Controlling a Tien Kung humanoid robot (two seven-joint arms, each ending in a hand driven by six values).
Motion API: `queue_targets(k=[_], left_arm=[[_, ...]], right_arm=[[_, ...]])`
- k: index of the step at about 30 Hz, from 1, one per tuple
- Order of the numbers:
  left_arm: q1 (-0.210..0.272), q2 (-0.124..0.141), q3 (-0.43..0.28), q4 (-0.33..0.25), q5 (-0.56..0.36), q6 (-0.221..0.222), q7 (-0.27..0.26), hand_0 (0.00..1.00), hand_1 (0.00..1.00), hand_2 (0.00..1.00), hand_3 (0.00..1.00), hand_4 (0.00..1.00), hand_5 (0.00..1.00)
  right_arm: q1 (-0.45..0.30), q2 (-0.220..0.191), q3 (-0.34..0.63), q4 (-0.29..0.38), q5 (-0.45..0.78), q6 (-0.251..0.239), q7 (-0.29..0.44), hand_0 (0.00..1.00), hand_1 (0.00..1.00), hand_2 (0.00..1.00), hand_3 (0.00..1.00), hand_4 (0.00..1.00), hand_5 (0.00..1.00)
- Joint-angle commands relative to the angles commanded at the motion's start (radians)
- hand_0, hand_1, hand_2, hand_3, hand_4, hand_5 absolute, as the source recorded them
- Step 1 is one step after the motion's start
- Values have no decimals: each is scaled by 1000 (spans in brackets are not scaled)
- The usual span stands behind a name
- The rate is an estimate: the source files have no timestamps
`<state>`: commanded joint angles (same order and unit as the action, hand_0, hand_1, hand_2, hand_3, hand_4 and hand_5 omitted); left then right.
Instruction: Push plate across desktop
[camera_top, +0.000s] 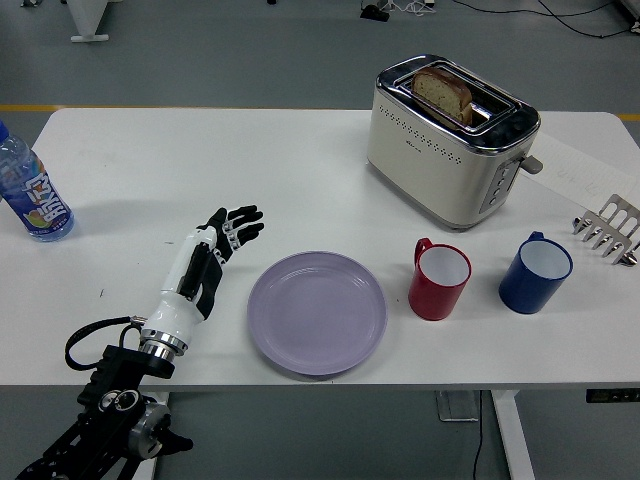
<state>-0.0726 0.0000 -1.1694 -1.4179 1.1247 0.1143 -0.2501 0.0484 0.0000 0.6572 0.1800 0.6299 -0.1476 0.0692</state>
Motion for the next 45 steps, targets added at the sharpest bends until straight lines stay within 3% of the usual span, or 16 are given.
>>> queue_targets(k=[20, 45], left_arm=[[-5, 0, -46, 6, -2, 1, 1, 794, 745, 770, 704, 526, 998], [-17, 0, -54, 10, -3, 1, 1, 795, 748, 771, 704, 531, 998]], right_arm=[[11, 0, 15, 0, -21, -12, -5, 582, 535, 701, 637, 469, 478], [10, 0, -14, 0, -14, -4, -5, 580, 534, 697, 635, 463, 473]])
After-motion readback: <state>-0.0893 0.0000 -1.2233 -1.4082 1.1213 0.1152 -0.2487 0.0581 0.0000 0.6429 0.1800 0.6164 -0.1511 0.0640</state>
